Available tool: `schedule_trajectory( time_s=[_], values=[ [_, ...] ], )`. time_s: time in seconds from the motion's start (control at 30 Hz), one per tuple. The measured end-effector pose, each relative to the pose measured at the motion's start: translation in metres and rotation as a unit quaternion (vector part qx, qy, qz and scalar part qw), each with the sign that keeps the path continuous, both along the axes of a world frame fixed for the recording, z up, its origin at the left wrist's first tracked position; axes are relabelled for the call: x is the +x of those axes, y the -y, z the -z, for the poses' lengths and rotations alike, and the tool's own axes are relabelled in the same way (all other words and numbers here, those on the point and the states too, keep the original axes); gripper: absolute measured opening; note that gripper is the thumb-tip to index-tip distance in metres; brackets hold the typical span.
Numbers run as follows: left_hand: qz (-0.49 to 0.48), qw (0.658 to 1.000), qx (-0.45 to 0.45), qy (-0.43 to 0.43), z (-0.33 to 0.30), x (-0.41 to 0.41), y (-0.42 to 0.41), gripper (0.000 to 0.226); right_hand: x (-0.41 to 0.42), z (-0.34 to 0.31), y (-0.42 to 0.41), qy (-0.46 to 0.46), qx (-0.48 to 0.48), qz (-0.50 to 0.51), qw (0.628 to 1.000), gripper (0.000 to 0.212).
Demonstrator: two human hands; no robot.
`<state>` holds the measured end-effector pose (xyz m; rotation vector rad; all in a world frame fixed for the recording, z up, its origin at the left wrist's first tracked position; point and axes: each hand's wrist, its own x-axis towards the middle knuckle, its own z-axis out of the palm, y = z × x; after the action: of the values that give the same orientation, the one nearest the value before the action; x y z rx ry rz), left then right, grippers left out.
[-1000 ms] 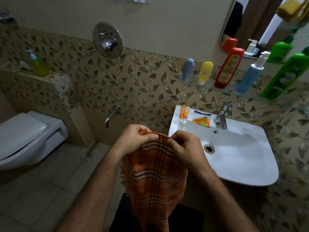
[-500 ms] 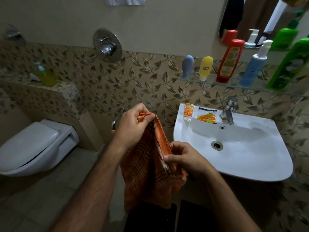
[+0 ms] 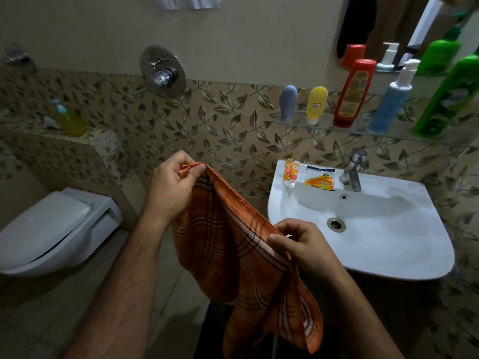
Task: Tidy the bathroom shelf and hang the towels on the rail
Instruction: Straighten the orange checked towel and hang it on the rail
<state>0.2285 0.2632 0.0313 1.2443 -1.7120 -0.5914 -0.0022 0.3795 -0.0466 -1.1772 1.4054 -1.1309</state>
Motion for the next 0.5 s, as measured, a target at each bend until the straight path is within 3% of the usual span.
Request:
schedule_trajectory(
  time_s=[0.17,0.37,0.5],
  values=[
    [-0.006,1.0,0.026,-0.012,0.008,0.004,0.008,0.021,-0.008,-0.005,-0.011,-0.036,0.019,-0.063,0.997,0.01],
    [0.002,0.999,0.043,-0.009,0.022,0.004,0.007,0.021,-0.029,-0.012,-0.018,-0.123,0.02,-0.003,0.992,0.008],
    [0.011,0.991,0.132,-0.026,0.041,0.011,0.016,0.023,-0.035,-0.018,-0.023,-0.156,-0.01,0.062,0.986,0.016]
  ],
)
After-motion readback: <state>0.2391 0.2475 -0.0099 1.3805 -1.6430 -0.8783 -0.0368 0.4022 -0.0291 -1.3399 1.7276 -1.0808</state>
